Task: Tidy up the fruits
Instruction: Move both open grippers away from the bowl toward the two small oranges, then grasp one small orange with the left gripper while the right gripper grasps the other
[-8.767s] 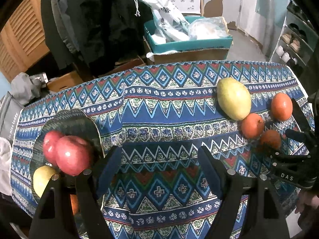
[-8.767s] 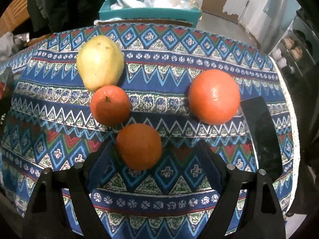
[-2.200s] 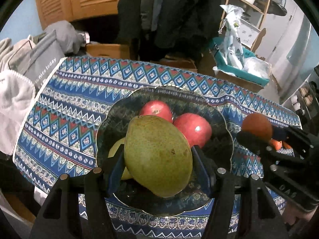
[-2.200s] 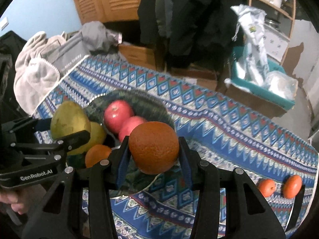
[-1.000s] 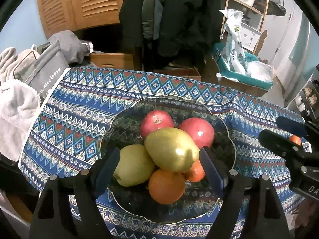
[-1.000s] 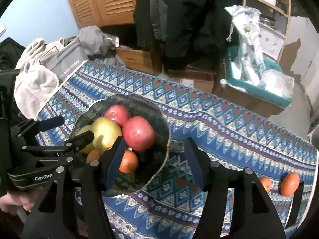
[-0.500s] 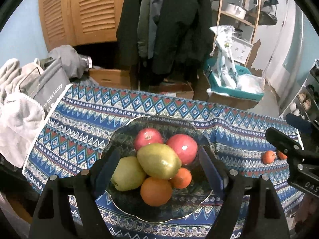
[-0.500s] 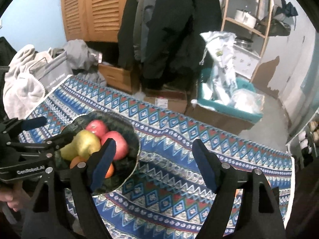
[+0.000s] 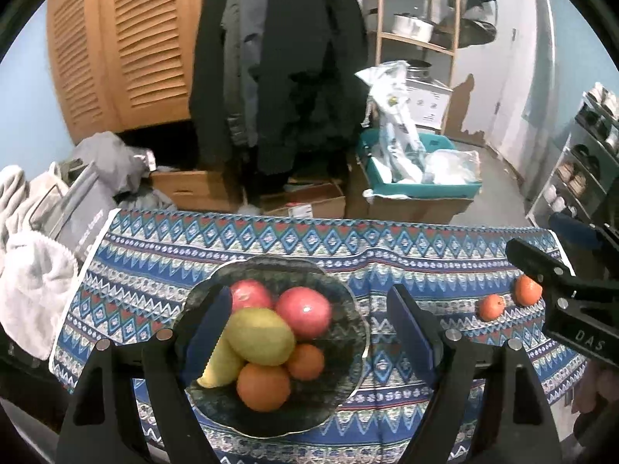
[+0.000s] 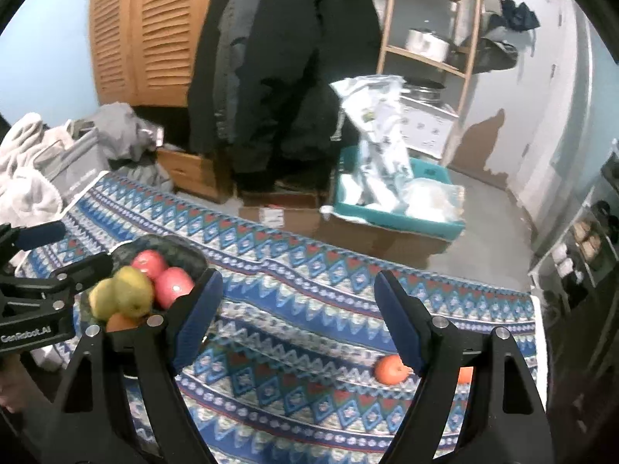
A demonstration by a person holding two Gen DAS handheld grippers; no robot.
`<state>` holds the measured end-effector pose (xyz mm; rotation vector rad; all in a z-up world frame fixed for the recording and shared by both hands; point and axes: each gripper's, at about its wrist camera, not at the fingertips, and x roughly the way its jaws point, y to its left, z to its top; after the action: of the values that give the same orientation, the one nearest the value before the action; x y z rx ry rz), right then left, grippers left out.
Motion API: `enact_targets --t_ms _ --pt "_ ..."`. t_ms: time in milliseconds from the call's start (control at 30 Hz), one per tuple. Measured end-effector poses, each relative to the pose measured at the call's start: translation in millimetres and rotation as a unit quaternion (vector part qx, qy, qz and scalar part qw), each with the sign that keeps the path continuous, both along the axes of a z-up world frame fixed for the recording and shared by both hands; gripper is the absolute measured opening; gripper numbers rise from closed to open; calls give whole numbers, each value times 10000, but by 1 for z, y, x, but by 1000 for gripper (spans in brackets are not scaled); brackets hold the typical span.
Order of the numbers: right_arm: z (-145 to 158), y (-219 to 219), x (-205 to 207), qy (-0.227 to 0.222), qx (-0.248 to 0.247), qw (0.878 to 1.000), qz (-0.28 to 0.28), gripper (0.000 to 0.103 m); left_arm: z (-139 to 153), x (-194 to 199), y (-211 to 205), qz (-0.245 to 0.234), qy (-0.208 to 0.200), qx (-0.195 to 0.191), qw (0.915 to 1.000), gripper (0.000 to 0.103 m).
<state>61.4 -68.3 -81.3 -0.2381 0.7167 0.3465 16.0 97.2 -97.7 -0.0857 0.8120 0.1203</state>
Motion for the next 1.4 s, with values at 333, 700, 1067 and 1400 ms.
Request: enact_targets --t_ms 333,700,1067,1400 --pt "11 -42 -3 -357 -186 9982 -450 79 12 7 -37 -300 -71 72 9995 84" --pt "19 -92 -10 -562 -257 9945 -847 79 8 18 -82 -661 31 103 9978 85" --pt "27 -147 -15 -544 -116 9916 -1172 79 13 21 -128 -1014 11 248 9945 85" --pt "18 -194 -5 -236 -61 9886 -1489 79 -6 40 -166 -1326 333 143 9905 85"
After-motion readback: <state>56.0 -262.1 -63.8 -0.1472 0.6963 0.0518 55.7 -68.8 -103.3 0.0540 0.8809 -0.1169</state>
